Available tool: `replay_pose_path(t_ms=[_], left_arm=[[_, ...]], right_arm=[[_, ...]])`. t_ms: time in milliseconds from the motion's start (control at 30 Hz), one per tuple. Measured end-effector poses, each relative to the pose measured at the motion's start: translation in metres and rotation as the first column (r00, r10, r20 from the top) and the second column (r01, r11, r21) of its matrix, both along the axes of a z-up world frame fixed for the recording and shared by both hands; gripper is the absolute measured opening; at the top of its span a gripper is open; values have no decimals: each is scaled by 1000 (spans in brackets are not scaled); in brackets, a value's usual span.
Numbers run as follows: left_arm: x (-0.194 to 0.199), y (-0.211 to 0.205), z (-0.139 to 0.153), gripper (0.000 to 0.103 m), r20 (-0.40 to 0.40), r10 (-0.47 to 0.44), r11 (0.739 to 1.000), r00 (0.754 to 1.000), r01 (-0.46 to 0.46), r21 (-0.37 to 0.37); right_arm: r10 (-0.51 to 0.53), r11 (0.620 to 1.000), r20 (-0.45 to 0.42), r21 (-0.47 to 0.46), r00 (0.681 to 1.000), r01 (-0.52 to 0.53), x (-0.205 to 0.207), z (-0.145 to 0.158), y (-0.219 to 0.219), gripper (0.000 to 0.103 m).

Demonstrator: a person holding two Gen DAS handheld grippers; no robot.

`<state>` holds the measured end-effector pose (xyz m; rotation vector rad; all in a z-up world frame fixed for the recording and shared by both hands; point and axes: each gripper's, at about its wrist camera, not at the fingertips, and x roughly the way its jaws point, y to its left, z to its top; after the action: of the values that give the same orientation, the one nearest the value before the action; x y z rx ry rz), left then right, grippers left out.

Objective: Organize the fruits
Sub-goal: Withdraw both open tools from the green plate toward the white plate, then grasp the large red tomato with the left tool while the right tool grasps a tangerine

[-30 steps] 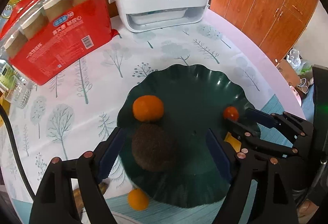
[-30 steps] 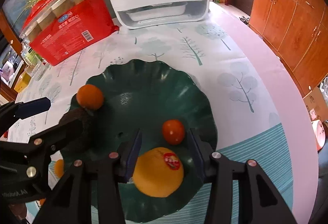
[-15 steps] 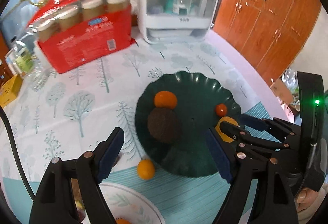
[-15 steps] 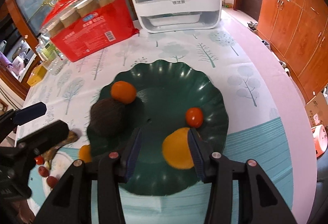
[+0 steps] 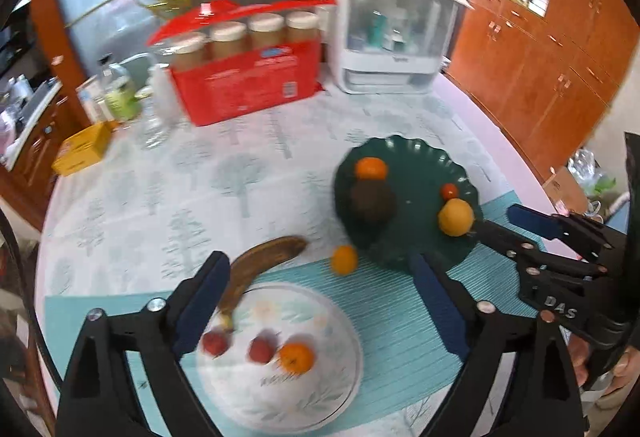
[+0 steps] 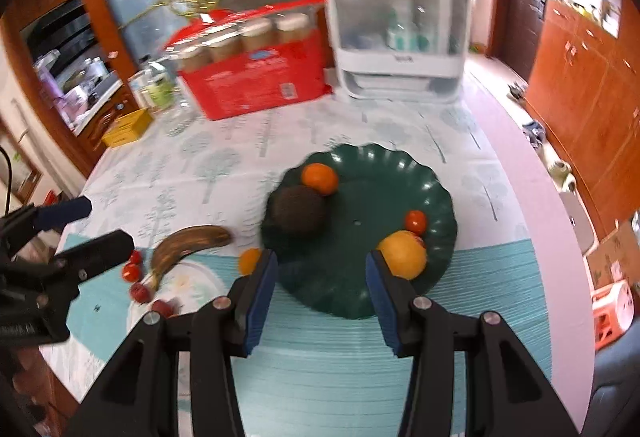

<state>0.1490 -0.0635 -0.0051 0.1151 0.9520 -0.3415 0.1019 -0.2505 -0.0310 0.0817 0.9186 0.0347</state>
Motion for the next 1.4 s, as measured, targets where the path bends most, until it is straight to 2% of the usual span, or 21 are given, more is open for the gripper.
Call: replay_pose_path(t_ms=[333, 567, 767, 900, 1033, 1333, 1400], left_arm=[[-37, 88, 38, 101, 66, 112, 992, 992, -115, 45], [-45, 123, 46, 102, 87, 128, 988, 988, -134, 72], [-41, 144, 37, 102, 104, 109, 987, 989, -120, 108], [-32, 156, 21, 102, 93, 65, 986, 994, -78, 149], [-16, 170, -13, 102, 15, 27, 988, 1000, -29, 153], [20, 186, -102, 89, -170, -42, 991, 985, 62, 117], [30, 186, -120, 81, -210, -60, 992, 976, 81, 96]], right_arm=[[158, 987, 24, -2, 987, -158, -20, 24, 61, 47], [233, 972, -10, -13, 973, -233, -21, 16, 102, 47], [245, 969, -56, -18, 968, -246, -14, -1, 128, 47], [228, 973, -93, -7, 969, -230, -5, -14, 140, 47], [200, 978, -143, -26, 969, -206, 0, -36, 149, 47], [159, 986, -285, -6, 945, -167, 4, -100, 160, 47], [157, 986, -317, 0, 935, -165, 4, -115, 164, 47]])
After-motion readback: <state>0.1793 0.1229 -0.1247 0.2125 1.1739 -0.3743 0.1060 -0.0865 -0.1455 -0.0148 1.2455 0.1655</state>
